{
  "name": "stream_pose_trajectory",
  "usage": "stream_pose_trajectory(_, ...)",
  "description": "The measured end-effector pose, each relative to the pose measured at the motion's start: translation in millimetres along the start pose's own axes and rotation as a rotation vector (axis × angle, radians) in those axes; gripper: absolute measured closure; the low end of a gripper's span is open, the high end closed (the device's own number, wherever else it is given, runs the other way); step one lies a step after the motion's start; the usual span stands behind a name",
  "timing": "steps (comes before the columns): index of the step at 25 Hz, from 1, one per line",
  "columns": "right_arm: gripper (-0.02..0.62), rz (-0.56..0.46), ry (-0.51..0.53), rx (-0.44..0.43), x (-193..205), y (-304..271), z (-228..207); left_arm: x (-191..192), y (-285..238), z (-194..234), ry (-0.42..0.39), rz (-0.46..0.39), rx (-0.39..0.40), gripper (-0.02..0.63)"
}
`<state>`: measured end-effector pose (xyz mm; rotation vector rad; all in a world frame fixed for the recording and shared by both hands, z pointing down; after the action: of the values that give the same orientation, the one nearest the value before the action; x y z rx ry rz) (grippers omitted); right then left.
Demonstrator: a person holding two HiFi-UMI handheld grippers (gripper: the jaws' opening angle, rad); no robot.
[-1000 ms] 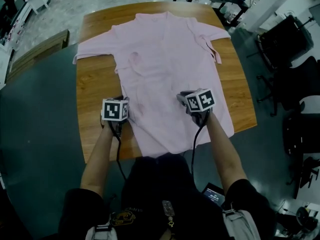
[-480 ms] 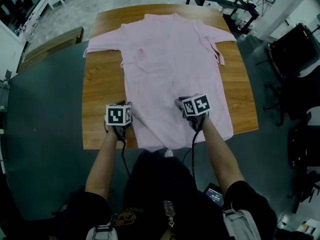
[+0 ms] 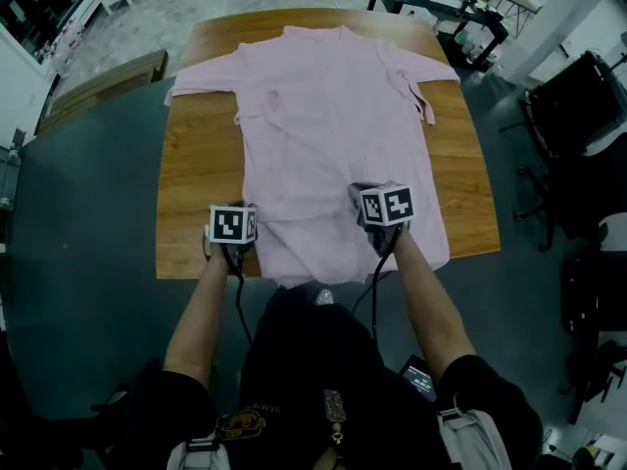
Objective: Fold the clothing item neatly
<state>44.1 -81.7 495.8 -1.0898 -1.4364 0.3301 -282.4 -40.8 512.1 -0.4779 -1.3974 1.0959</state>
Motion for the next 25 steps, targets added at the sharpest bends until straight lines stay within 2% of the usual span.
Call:
stream_pose_trajectory(3, 0.557, 0.012, -0.011, 0.002, 9.0, 0.7, -6.1, 3.9, 6.4, -1.9, 0.005, -0.007, -0.017, 0.486)
stream_pose_trajectory(10, 0.555, -0.033, 0.014, -0.023, 22.1, 25.2, -5.4, 28.0, 33.9, -19.0, 0.027, -0.041, -0.038, 0.488)
stream_pose_trajectory(18, 0.555, -0.053, 0.105, -0.079, 45.7, 38.0, 33.3, 64.4, 55.4, -51.1, 0.021, -0.063, -0.053, 0.488)
stream_pose_trajectory(25, 0.555, -0.077, 0.12, -0.107, 72.0, 52.0, 63.0, 96.4, 60.2, -71.9, 0.009, -0.065, -0.003, 0.488)
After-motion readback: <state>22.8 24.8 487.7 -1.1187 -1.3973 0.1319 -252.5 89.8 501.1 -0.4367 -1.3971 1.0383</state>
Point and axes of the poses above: the fingertips, and each gripper's own axes: y backward along the fingers, z to its left, x out of its underside, the point moved 10 cm from there along y, backward along the fingers, and after that the axes turned 6 degrees about x, right-handed, at the moved point
